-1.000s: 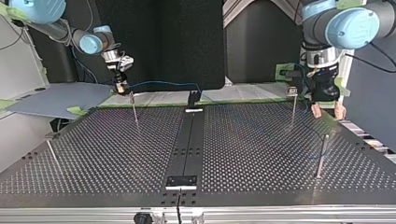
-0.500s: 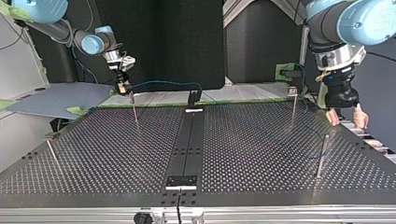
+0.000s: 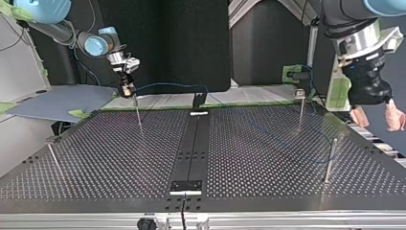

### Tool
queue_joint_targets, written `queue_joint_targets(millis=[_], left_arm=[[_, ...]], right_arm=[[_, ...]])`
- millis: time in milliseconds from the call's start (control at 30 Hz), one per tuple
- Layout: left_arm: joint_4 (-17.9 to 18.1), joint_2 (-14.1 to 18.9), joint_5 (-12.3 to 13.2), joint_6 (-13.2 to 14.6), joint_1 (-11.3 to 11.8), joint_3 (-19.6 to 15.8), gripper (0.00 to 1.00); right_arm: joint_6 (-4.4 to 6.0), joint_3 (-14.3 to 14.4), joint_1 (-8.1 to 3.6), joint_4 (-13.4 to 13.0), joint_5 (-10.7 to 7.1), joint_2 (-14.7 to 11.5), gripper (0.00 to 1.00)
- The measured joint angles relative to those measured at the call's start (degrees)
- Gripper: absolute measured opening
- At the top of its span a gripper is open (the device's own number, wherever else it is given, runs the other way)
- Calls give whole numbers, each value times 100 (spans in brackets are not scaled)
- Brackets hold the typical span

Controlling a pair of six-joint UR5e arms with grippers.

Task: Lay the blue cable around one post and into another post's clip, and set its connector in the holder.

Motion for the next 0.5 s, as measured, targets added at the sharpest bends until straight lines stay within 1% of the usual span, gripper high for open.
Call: queue_joint_targets(millis=[200,333,500], left_arm=[[-283,-49,171,283,-102,2,100],[-487,-221,368,488,-188,6,100],[-736,-402,621,743,-241,58,100]], right_arm=[[24,0,16,0,0,0,0],[30,0,25,0,0,0,0],[36,0,31,0,0,0,0]])
